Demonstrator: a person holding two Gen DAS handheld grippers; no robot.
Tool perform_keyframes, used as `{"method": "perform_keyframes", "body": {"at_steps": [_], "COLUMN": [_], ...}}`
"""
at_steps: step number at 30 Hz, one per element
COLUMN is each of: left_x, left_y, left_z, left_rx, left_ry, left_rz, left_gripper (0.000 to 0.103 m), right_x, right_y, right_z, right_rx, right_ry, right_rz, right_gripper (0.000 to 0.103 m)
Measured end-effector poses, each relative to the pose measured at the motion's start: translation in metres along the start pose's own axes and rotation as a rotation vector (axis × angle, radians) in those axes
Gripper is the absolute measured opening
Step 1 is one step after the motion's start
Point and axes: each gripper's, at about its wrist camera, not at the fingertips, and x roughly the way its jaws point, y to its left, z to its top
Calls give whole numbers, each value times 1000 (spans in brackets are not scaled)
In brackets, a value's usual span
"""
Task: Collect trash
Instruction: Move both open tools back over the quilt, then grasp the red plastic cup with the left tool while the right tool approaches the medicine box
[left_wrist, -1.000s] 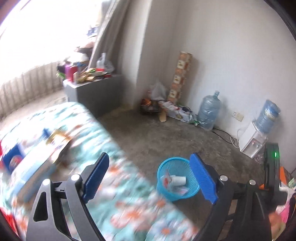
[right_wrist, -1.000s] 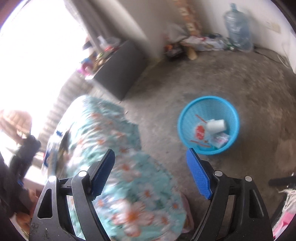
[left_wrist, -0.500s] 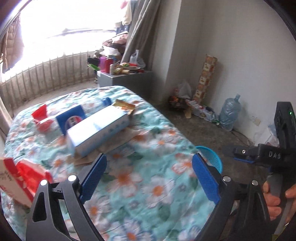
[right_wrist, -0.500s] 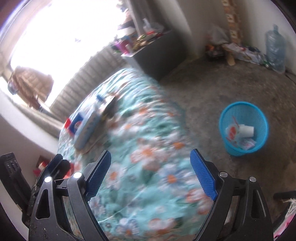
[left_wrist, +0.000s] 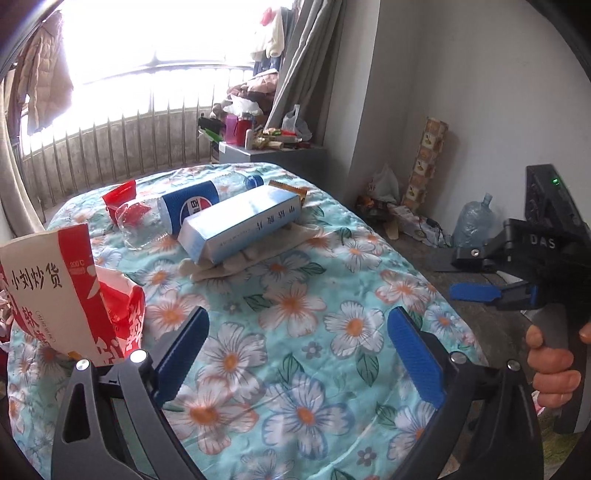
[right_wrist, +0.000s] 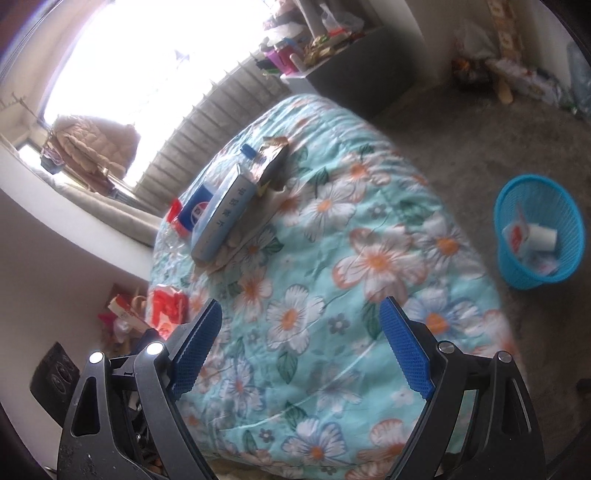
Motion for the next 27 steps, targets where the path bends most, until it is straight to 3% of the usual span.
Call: {"method": "perform_keyframes", "body": {"at_steps": [7,13,18,27], "left_x": [6,-9,-20,-10], "left_y": [3,14,22,41], "left_z": [0,24,43,49], "left_rx": [40,46,26,-111], "left_ry": [-38,-76,-113,-62], "left_rz": [13,26,26,-36], "left_gripper": [95,95,95,95], "right_x": [23,44,58,73], "right_y": [-4,-10,-7,-15], "right_z": [13,29,41,49], "right_rx": [69,141,155,194], "right_ry": [51,90,109,138], "right_rz": [133,252,285,311], "right_gripper": [82,78,78,77]}}
